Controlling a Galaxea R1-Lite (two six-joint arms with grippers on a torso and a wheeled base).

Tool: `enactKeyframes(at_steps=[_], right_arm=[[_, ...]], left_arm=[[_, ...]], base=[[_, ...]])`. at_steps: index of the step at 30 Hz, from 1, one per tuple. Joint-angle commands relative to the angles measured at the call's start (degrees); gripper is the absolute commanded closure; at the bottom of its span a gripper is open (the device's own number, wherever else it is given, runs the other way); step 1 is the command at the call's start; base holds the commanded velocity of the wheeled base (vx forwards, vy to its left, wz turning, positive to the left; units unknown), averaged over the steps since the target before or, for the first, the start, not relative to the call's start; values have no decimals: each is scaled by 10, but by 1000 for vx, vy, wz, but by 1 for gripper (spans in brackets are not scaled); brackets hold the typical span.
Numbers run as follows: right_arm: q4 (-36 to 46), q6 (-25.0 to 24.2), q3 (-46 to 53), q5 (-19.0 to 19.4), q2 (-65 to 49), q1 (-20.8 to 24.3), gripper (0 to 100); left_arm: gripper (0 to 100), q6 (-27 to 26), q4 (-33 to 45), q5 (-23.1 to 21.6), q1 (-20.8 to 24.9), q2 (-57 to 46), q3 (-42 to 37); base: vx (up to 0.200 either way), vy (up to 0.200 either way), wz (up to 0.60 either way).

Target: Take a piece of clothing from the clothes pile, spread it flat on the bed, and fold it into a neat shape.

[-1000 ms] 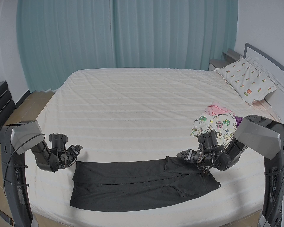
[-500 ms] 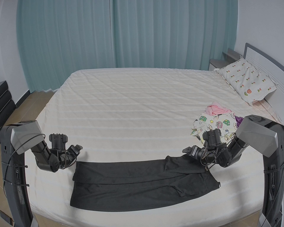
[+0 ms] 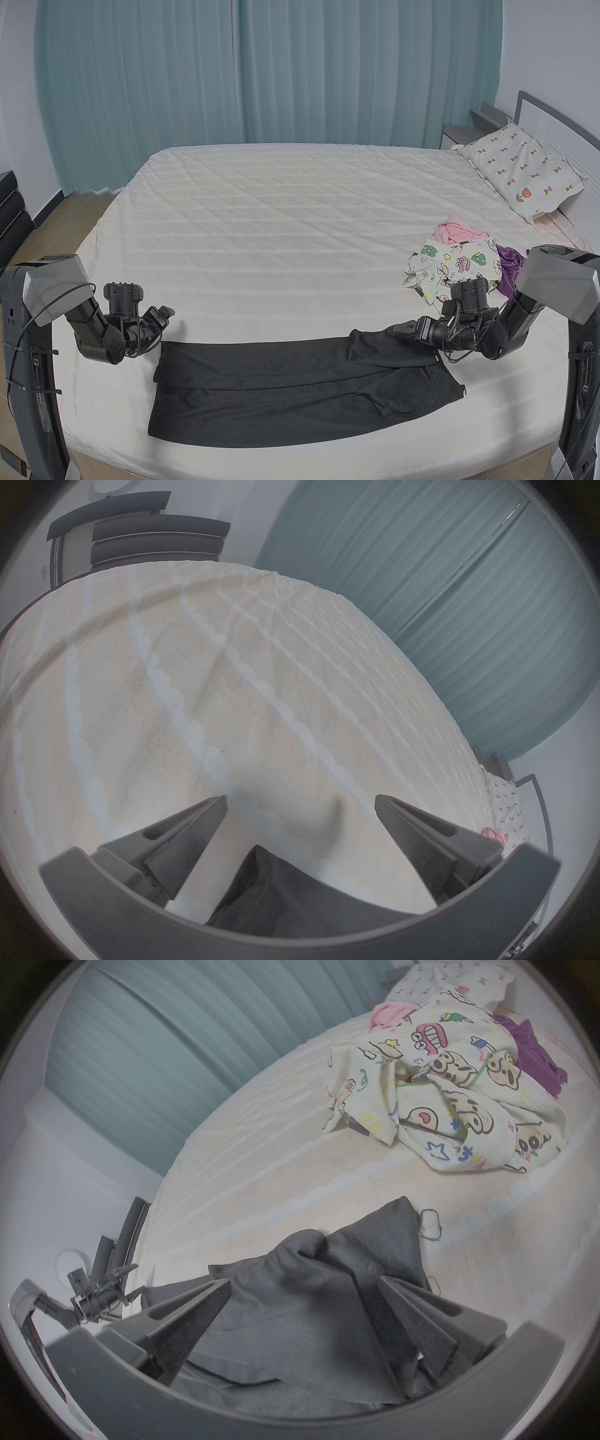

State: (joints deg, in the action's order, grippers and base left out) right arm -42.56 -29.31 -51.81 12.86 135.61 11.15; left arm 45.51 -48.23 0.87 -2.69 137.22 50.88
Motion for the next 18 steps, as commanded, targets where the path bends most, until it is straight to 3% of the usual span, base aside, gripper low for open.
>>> enactKeyframes(at_steps=[1, 2, 3, 18], right_arm=[[-20, 15, 29, 13, 3, -2, 0], [-26, 36, 36, 18, 12, 0, 0], [-26, 41, 36, 19, 13, 0, 100], [-30, 79, 80, 27, -4, -36, 100]], left_arm=[[0, 0, 0, 0, 0, 1, 0], [0, 0, 0, 0, 0, 1, 0], [0, 0, 0, 0, 0, 1, 0], [0, 0, 1, 0, 0, 0, 0]], base=[[0, 0, 0], [0, 0, 0], [0, 0, 0], [0, 0, 0]])
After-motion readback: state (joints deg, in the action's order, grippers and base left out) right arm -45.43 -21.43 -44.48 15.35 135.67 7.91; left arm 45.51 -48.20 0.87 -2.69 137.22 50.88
